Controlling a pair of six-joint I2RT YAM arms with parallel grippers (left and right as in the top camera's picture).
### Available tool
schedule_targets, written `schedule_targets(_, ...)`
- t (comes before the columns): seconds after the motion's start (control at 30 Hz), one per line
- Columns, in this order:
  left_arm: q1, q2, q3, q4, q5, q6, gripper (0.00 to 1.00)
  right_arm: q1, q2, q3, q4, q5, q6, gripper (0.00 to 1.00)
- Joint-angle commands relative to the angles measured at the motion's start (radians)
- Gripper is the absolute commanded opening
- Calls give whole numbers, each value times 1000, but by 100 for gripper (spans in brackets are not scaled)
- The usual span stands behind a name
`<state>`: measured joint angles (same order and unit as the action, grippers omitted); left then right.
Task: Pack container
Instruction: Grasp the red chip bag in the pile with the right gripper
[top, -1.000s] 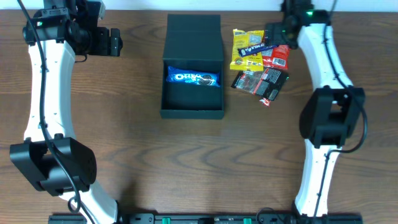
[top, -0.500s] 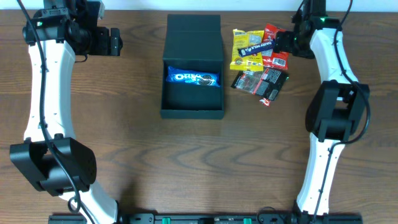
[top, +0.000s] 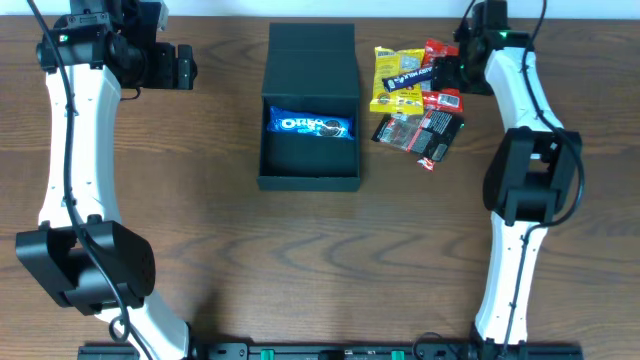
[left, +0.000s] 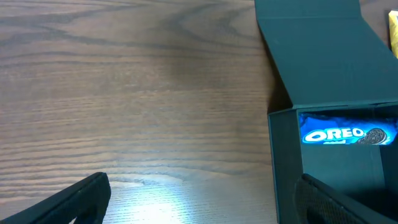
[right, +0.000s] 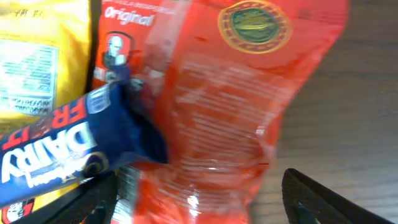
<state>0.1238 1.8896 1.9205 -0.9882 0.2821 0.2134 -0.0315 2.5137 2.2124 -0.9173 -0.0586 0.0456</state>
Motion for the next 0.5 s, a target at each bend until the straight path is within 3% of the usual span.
schedule_targets(0.0,7,6,-1,-2,7,-5,95,19,50,0,-3,25,-25,74)
schedule_targets(0.13,7,6,-1,-2,7,-4,95,27,61,0,-9,25,-25,59)
schedule_targets(0.23,7,6,-1,-2,7,-4,95,27,61,0,-16,25,-24,36)
schedule_targets(0.47,7,6,-1,-2,7,-4,95,24,61,13,-117,60,-24,5)
